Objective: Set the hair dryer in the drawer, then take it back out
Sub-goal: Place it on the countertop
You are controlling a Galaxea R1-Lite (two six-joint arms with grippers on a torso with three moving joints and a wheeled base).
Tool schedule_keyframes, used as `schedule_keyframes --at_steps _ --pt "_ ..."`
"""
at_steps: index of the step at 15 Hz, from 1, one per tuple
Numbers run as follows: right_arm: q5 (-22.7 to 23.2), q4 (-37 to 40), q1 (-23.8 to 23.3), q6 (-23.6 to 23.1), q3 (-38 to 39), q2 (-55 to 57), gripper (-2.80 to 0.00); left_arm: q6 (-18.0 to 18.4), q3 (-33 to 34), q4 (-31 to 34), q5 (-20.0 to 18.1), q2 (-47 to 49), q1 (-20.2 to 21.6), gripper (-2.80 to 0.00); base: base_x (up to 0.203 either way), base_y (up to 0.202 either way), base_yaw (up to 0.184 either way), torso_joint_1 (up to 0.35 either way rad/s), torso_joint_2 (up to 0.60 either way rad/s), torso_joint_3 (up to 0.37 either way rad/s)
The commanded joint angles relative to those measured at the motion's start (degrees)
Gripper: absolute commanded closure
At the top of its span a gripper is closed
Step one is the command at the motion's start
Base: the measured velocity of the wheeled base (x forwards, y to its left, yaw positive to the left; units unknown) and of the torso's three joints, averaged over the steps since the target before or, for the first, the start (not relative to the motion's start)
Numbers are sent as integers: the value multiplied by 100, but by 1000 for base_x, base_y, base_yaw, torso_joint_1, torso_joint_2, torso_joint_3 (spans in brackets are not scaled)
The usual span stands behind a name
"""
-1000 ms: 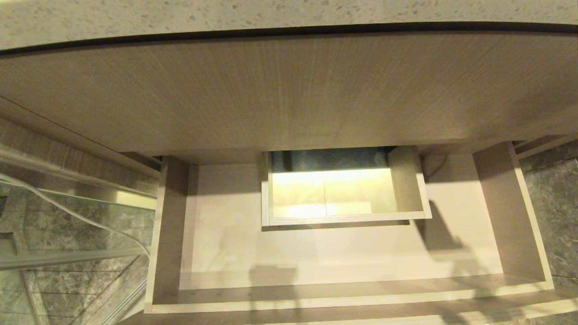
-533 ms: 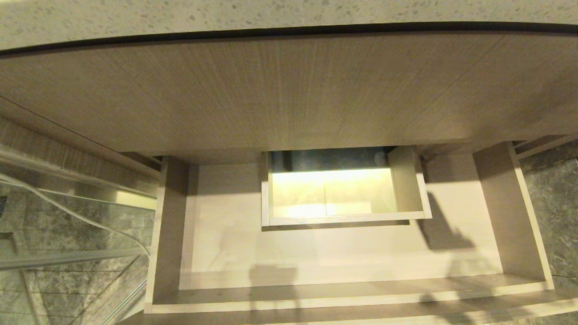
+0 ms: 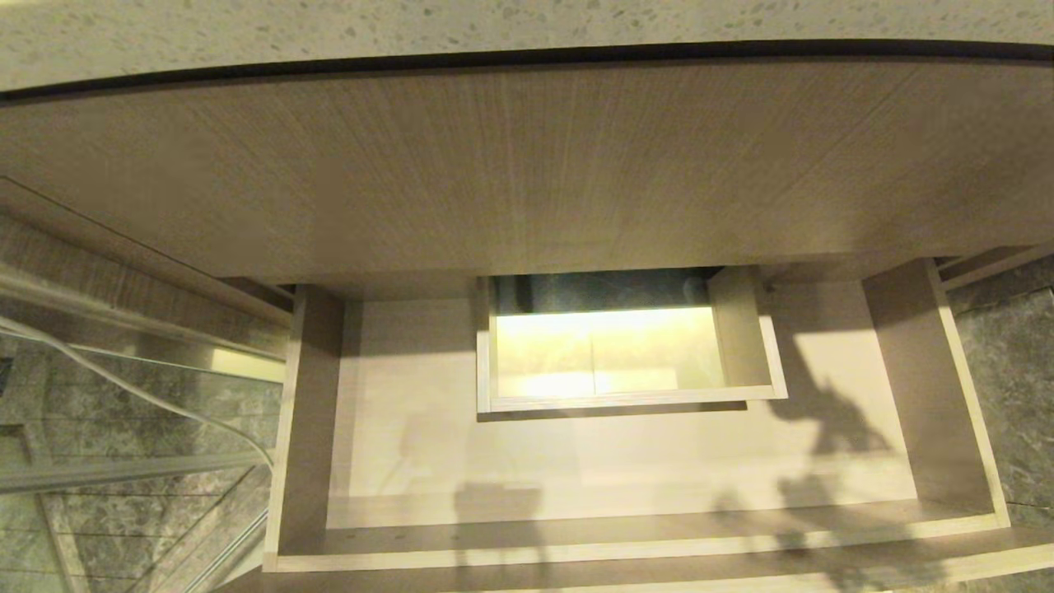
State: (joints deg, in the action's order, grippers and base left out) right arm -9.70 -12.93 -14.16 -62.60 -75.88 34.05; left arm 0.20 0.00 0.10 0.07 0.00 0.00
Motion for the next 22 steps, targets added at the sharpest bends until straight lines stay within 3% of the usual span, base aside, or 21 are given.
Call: schedule_keyframes --at_steps 1,7,13,18,22 --pt "-5 146 -63 -34 -368 434 0 -2 0 -1 1 0 0 0 0 0 0 0 0 0" --pt "12 963 -105 -34 -1546 1301 0 -2 0 -1 1 0 0 0 0 0 0 0 0 0" --pt "51 1025 -97 -4 -2410 2060 0 -2 0 -1 1 0 0 0 0 0 0 0 0 0" --pt "406 1519 -45 -6 -2984 2593 0 -2 0 -1 1 0 0 0 0 0 0 0 0 0" --pt "408 1639 -35 2 -3026 2823 0 -2 0 -1 1 0 0 0 0 0 0 0 0 0"
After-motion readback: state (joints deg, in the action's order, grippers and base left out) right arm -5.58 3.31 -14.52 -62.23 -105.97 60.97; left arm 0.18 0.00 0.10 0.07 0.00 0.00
